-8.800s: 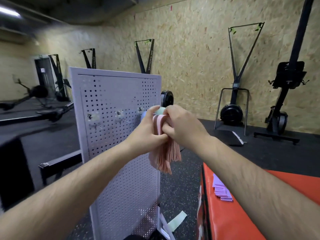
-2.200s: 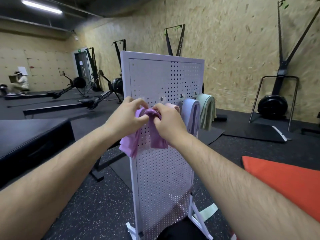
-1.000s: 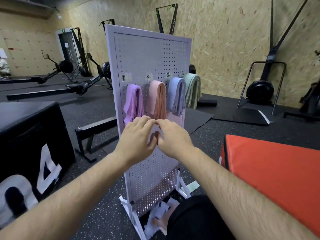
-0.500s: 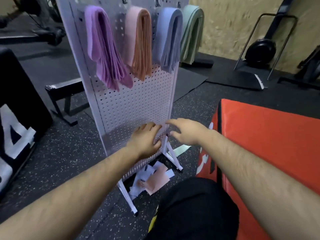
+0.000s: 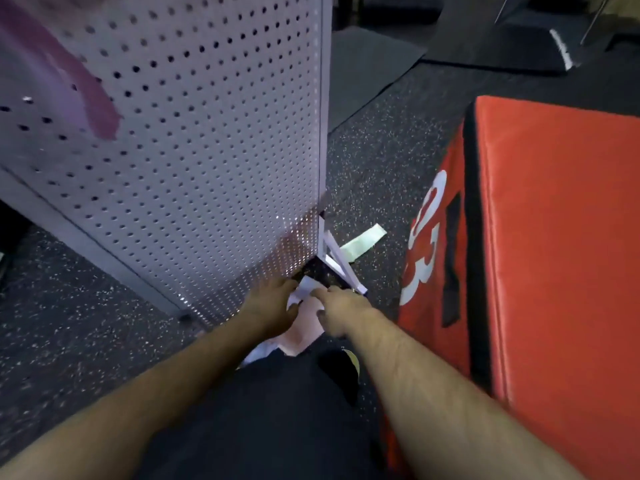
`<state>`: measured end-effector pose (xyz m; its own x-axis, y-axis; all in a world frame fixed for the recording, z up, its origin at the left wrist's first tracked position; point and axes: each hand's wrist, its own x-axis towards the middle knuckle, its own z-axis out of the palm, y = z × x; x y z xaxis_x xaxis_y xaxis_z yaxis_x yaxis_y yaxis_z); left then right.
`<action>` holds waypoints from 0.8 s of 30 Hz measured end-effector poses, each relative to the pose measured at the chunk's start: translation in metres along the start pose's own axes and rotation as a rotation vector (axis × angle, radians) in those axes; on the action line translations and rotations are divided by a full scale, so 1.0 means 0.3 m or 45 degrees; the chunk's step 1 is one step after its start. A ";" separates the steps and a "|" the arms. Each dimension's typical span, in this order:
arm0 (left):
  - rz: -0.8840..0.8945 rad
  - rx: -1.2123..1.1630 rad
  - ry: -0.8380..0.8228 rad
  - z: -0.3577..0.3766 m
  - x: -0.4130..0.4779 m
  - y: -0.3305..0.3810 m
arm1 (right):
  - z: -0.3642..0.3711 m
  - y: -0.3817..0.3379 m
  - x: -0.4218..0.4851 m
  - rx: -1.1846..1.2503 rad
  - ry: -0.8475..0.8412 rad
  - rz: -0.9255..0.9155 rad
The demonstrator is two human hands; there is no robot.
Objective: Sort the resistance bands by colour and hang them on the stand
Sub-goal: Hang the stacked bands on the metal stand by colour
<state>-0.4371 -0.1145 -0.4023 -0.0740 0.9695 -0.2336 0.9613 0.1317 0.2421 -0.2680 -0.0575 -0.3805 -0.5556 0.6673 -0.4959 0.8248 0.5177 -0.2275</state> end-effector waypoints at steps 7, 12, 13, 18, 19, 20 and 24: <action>-0.226 -0.123 -0.368 0.322 0.075 -0.107 | 0.292 0.010 0.111 0.079 -0.249 0.115; -0.288 -0.160 -0.483 0.461 0.057 -0.157 | 0.334 0.046 0.113 0.170 -0.283 0.180; -0.289 -0.154 -0.494 0.467 0.046 -0.153 | 0.333 0.050 0.114 0.198 -0.289 0.196; -0.308 -0.189 -0.477 0.493 0.040 -0.146 | 0.331 0.035 0.105 0.247 -0.267 0.210; -0.320 -0.196 -0.483 0.496 0.052 -0.145 | 0.328 0.031 0.104 0.258 -0.264 0.201; -0.316 -0.194 -0.501 0.506 0.059 -0.151 | 0.325 0.028 0.105 0.266 -0.267 0.191; -0.463 -0.307 -0.598 0.590 0.104 -0.183 | 0.326 0.018 0.115 0.307 -0.283 0.163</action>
<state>-0.4452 -0.1281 -0.5897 -0.2077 0.6675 -0.7151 0.8059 0.5311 0.2617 -0.2723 -0.0840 -0.4807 -0.4320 0.5721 -0.6972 0.9019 0.2783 -0.3304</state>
